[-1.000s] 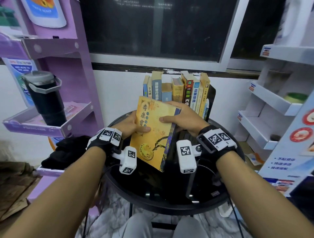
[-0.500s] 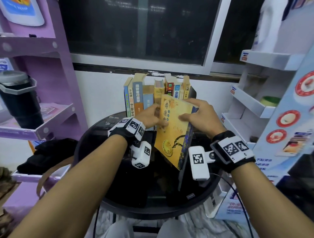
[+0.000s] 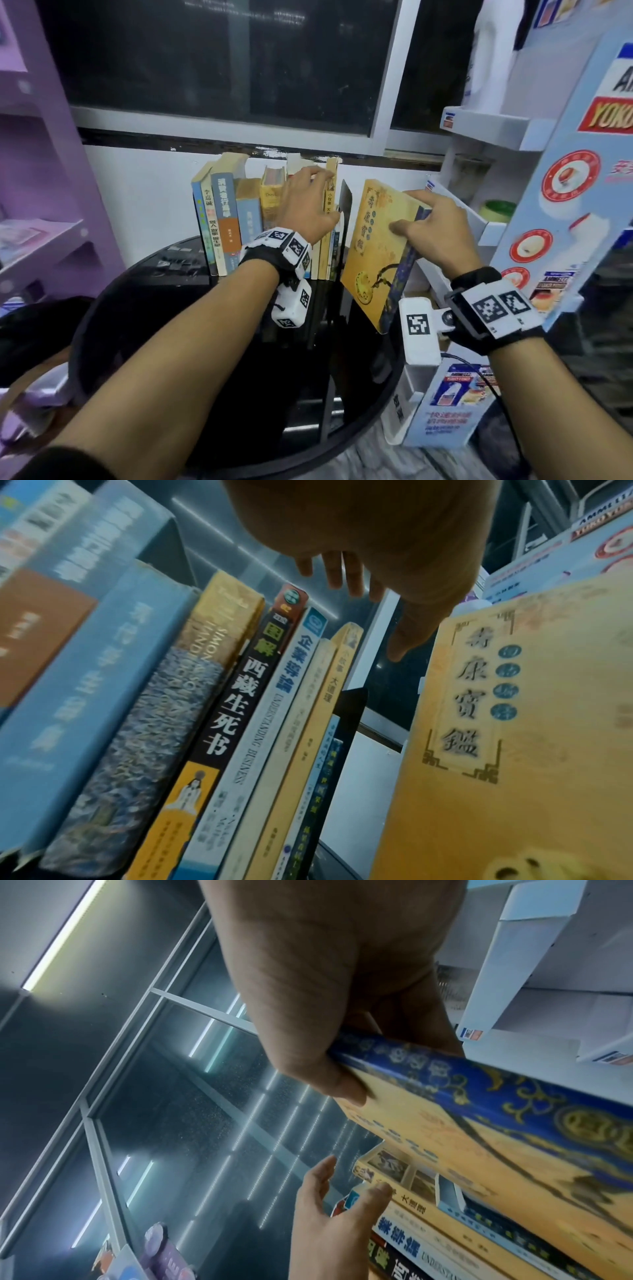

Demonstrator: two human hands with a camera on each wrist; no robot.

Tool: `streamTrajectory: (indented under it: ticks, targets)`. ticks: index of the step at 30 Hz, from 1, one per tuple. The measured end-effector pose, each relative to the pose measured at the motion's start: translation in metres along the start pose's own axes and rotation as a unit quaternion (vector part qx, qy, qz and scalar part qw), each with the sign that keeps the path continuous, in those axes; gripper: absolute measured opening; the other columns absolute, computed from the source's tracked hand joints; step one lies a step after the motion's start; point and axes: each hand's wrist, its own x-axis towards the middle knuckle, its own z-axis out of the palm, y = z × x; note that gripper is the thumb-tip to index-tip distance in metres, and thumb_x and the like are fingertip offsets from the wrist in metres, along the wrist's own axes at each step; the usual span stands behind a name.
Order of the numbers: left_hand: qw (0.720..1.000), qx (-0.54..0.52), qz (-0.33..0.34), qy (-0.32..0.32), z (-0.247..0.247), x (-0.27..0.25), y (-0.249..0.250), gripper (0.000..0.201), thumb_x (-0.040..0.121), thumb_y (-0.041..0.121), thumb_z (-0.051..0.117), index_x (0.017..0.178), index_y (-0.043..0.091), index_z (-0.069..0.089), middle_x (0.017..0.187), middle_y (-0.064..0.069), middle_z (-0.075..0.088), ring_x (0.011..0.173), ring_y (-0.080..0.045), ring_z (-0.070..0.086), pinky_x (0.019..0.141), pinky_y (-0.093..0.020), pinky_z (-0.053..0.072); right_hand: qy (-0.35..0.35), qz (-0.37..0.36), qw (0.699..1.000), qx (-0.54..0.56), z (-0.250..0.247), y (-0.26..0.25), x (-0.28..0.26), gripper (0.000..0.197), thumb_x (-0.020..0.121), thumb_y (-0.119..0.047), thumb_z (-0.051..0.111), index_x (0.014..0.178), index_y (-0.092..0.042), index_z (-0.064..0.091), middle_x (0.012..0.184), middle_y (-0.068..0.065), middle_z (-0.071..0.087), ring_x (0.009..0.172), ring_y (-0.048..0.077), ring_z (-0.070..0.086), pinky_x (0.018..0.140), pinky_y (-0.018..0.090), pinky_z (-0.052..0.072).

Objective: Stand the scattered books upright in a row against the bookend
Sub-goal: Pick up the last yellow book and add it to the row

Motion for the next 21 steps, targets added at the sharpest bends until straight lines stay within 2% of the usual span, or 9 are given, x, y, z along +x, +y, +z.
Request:
streamTrajectory:
  ticks: [4, 7, 10, 12, 14, 19, 21]
  targets:
    - [0.998, 0.047, 0.04, 0.018, 0.015, 0.015, 0.004, 0.081, 0.07, 0.035, 0.072, 0.142, 0.017, 0.038, 0.144, -0.004, 0.037, 0.136, -0.024, 0.03, 0.116, -0.042, 0.022, 0.016, 0.005, 1.0, -0.001, -0.009, 0.002, 0.01, 0.035, 0.077, -0.012, 0.072, 0.107, -0.03, 0.064, 0.09, -0.005, 0.07, 0.079, 0.018, 0.069, 0.078, 0.045, 0.058]
    - [0.993, 0.094, 0.065, 0.01, 0.029, 0.023, 0.003, 0.09, 0.067, 0.04, 0.074, 0.143, 0.014, 0.034, 0.144, -0.006, 0.037, 0.138, -0.024, 0.029, 0.12, -0.044, 0.013, 0.027, -0.001, 1.0, 0.0, -0.015, 0.002, 0.018, 0.035, 0.078, -0.013, 0.072, 0.104, -0.033, 0.062, 0.091, -0.004, 0.07, 0.079, 0.018, 0.069, 0.077, 0.046, 0.058]
    - [0.987, 0.149, 0.065, -0.005, 0.047, 0.025, -0.002, 0.097, 0.065, 0.048, 0.073, 0.144, 0.012, 0.03, 0.147, -0.006, 0.035, 0.141, -0.023, 0.025, 0.12, -0.045, 0.006, 0.036, 0.0, 0.999, 0.003, -0.019, -0.001, 0.026, 0.038, 0.078, -0.015, 0.074, 0.111, -0.032, 0.062, 0.094, -0.003, 0.07, 0.079, 0.017, 0.069, 0.076, 0.045, 0.059]
    - [0.982, 0.179, 0.063, -0.007, 0.056, 0.025, -0.006, 0.101, 0.064, 0.051, 0.072, 0.145, 0.01, 0.028, 0.147, -0.007, 0.035, 0.142, -0.024, 0.025, 0.119, -0.045, 0.001, 0.043, 0.0, 0.999, 0.009, -0.02, -0.005, 0.031, 0.039, 0.078, -0.015, 0.074, 0.109, -0.033, 0.062, 0.093, -0.005, 0.07, 0.08, 0.017, 0.069, 0.077, 0.045, 0.059]
    - [0.976, 0.205, 0.068, 0.005, 0.06, 0.024, -0.01, 0.102, 0.062, 0.053, 0.072, 0.144, 0.008, 0.029, 0.145, -0.009, 0.036, 0.14, -0.026, 0.027, 0.119, -0.046, 0.001, 0.046, -0.007, 0.999, 0.015, -0.021, -0.009, 0.034, 0.037, 0.078, -0.013, 0.074, 0.106, -0.034, 0.061, 0.092, -0.007, 0.068, 0.081, 0.016, 0.069, 0.077, 0.045, 0.059]
    - [0.97, 0.23, 0.082, 0.009, 0.062, 0.023, -0.019, 0.104, 0.062, 0.052, 0.073, 0.143, 0.007, 0.027, 0.143, -0.01, 0.035, 0.139, -0.027, 0.028, 0.12, -0.047, 0.004, 0.055, -0.018, 0.998, 0.019, -0.018, -0.016, 0.042, 0.038, 0.08, -0.013, 0.072, 0.116, -0.025, 0.064, 0.094, -0.007, 0.066, 0.08, 0.01, 0.067, 0.075, 0.042, 0.06]
    - [0.97, 0.226, 0.09, 0.018, 0.061, 0.022, -0.022, 0.102, 0.062, 0.052, 0.073, 0.141, 0.008, 0.028, 0.141, -0.01, 0.037, 0.136, -0.027, 0.031, 0.12, -0.046, 0.006, 0.065, -0.022, 0.997, 0.021, -0.016, -0.018, 0.044, 0.039, 0.08, -0.013, 0.073, 0.116, -0.024, 0.064, 0.096, -0.006, 0.066, 0.082, 0.013, 0.067, 0.076, 0.042, 0.06]
